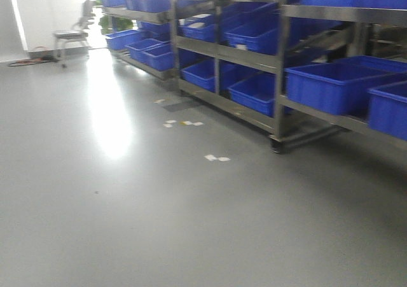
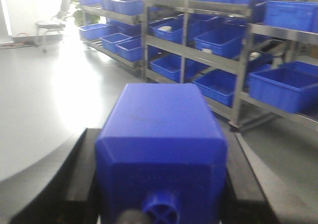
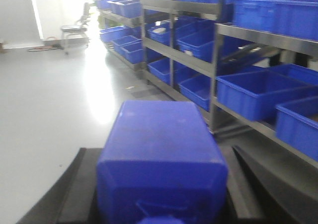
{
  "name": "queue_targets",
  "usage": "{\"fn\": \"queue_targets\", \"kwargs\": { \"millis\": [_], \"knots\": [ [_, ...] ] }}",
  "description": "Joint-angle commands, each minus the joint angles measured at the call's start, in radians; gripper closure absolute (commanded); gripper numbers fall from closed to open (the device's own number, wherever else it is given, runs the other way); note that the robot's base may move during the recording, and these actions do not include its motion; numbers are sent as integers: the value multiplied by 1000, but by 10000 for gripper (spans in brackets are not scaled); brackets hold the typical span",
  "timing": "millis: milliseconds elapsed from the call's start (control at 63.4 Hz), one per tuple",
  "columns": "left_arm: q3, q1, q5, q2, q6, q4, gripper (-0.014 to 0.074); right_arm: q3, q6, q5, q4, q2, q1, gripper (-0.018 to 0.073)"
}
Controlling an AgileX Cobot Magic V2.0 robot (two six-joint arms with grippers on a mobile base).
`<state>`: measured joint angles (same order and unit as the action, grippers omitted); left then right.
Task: Pick and sort blue part to right shelf
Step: 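Turn the base and drive up to the shelf of blue bins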
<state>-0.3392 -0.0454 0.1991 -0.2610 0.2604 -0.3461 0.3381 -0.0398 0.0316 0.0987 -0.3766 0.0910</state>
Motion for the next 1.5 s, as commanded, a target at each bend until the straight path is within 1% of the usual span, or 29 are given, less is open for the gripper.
{"fn": "queue_targets", "kwargs": {
  "millis": [0,1482],
  "knots": [
    [-29,2,-88,-7,-4,-6,210,30,-7,-90,2,-7,-5,225],
    [-29,2,-88,-7,-4,-6,210,30,-7,-90,2,-7,-5,225]
  ]
}}
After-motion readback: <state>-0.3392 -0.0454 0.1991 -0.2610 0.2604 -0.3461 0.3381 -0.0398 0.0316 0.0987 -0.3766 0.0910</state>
